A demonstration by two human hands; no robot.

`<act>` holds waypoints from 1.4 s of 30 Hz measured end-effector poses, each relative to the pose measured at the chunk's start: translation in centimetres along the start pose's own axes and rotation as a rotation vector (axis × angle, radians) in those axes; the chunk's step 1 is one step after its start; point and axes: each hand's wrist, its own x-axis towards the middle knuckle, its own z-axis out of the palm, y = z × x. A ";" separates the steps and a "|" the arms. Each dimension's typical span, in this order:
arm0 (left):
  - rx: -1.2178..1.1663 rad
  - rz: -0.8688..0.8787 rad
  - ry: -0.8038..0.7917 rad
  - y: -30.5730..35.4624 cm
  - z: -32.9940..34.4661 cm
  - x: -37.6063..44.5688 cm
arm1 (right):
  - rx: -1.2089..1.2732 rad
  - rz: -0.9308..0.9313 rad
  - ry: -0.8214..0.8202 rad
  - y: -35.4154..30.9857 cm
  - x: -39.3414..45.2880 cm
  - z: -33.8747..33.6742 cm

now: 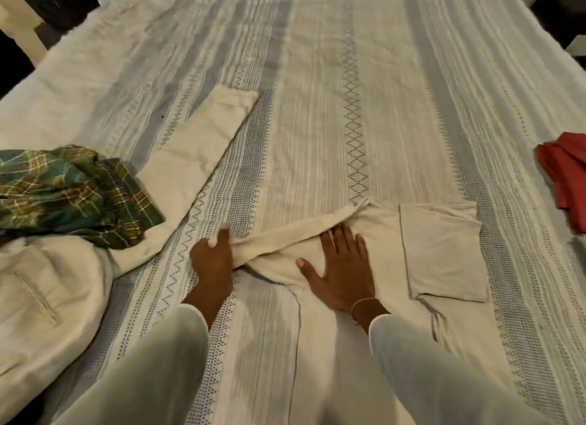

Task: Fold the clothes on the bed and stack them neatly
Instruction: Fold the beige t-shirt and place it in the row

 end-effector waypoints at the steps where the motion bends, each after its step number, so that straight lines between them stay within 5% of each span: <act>1: -0.030 -0.043 0.059 0.5 -0.4 -0.1 | -0.009 0.000 0.004 0.0 -0.1 0.0; 4: -0.048 -0.106 -0.010 2.1 -1.0 -0.6 | -0.028 0.004 0.024 0.0 0.2 0.3; 10: 0.874 0.676 -0.360 0.3 -1.9 0.0 | -0.224 -0.022 -0.122 -1.3 4.6 -2.6; 13: 1.065 0.766 -0.359 0.7 -1.4 0.8 | -0.175 0.079 -0.310 -1.6 7.6 -4.0; 16: 1.017 0.779 -0.323 1.9 -0.9 1.8 | -0.196 0.037 -0.293 -1.1 7.3 -3.9; 22: 0.908 0.714 -0.310 3.1 0.0 3.4 | -0.176 -0.015 0.040 0.7 4.0 -1.2; 25: 0.982 0.684 -0.271 3.4 0.4 3.8 | -0.116 -0.031 0.002 1.8 6.0 -1.0; 31: 1.083 0.704 -0.482 3.0 -0.9 4.9 | -0.119 -0.083 -0.128 3.8 8.3 -0.9; 37: 0.507 0.536 -0.327 3.6 -0.3 6.1 | -0.176 -0.068 -0.120 3.4 8.1 -0.7; 42: 0.567 0.517 -0.204 4.7 0.7 7.5 | -0.174 -0.080 -0.090 3.4 8.0 -0.4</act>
